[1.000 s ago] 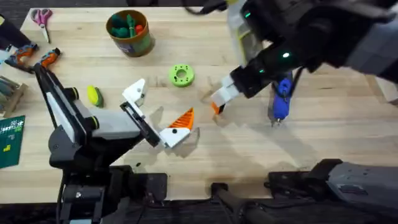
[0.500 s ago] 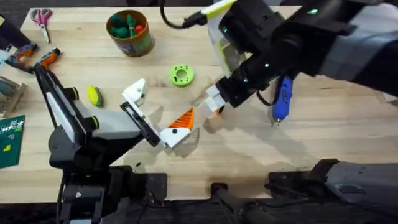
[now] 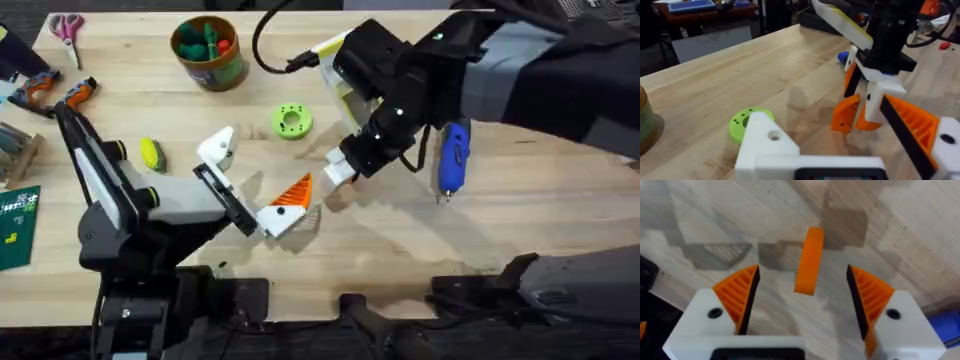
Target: Pick up the gripper from the table and insert it into the empty holder that is missing its gripper. Then pick up a screw, insert it into the mounting hole, and use the screwdriver to tighten it. Finally, clean up the table by picking up the vegetable and placing it into the bucket.
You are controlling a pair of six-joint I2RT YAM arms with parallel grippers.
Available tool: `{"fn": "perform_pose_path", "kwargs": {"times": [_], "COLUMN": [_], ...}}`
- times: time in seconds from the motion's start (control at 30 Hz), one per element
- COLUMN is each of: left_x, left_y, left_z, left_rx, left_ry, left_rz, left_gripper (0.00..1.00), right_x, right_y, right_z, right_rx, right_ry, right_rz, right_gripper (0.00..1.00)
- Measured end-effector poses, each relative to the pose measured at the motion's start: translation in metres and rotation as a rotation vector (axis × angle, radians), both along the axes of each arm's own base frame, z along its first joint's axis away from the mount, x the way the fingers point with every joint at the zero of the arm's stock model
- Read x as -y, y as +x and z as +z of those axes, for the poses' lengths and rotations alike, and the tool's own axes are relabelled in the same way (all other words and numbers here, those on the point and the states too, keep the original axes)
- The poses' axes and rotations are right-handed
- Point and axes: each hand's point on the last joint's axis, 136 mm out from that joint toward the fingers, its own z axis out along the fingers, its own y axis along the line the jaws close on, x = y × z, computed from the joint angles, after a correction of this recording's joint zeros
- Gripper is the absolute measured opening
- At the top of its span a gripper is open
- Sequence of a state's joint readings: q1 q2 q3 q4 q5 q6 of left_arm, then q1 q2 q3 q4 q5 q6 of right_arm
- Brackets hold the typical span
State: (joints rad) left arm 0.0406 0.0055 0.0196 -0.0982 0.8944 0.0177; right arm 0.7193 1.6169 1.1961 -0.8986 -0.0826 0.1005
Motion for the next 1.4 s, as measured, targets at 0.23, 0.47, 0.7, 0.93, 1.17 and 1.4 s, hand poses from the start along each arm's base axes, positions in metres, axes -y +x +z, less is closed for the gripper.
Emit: {"fn": "perform_pose_path", "kwargs": {"times": [0.23,0.47,0.7,0.93,1.17,1.4], "left_x": [0.0,0.0,0.0,0.0,0.0,0.0], "left_y": [0.0,0.0,0.0,0.0,0.0,0.0], "left_z": [0.0,0.0,0.0,0.0,0.0,0.0], "left_rx": [0.0,0.0,0.0,0.0,0.0,0.0], "left_ry": [0.0,0.0,0.0,0.0,0.0,0.0], "left_rz": [0.0,0.0,0.0,0.0,0.0,0.0], "left_gripper": [0.986,0.986,0.986,0.985,0.985,0.985], "right_x": [0.001,0.004,-0.003,-0.005,-0.008,-0.009], "right_y": [-0.003,0.0,-0.005,-0.003,0.001,0.002], "right_z": [0.0,-0.001,-0.001,-0.001,0.0,0.001], "right_rx": [-0.003,0.03,0.052,0.064,0.079,0.084], "right_ry": [-0.008,-0.041,-0.052,-0.049,-0.036,-0.032], "right_rz": [0.031,0.073,0.12,0.119,0.118,0.119], "right_gripper": [0.972,0.962,0.962,0.95,0.947,0.886]}}
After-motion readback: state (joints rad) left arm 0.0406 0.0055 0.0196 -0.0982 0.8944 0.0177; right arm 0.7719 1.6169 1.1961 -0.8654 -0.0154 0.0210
